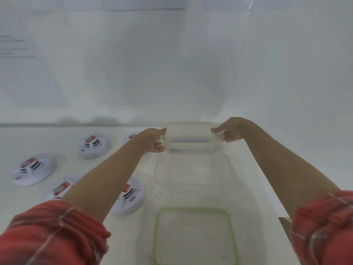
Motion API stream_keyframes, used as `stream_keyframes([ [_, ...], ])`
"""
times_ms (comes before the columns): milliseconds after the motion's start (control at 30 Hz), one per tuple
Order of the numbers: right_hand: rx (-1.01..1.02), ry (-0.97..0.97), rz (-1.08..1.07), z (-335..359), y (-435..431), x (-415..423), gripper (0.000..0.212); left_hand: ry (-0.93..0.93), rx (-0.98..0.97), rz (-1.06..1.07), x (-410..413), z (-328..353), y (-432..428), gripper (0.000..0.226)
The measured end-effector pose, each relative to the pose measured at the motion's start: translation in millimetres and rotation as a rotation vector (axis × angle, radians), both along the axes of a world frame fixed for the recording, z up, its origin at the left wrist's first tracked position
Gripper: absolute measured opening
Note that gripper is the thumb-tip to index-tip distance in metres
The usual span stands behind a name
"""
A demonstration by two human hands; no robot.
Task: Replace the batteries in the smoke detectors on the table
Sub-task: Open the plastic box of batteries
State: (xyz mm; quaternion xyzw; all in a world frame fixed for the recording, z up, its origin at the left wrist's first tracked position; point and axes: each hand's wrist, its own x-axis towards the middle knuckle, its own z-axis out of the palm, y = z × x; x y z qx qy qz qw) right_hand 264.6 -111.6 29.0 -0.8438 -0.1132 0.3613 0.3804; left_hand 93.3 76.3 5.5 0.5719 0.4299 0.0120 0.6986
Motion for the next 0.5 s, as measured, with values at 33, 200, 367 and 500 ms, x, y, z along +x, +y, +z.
stream_keyframes([
  [33,-0.031,-0.124,0.053,4.4,2.6,0.8,0.028,0.047,0.014,-0.046,-3.9,1.7,0.1,0.03],
  [200,0.106,-0.399,0.217,13.5,36.9,-6.9,0.04,0.26,0.082,-0.3,-15.2,11.7,-2.0,0.044],
  [367,0.094,-0.411,0.341,3.5,60.2,-10.0,0.037,0.075,0.067,-0.114,-7.9,9.5,-3.7,0.029],
  [500,0.132,-0.349,0.281,-6.6,57.9,6.2,0.026,-0.163,-0.034,0.1,3.5,3.7,-5.6,0.017],
])
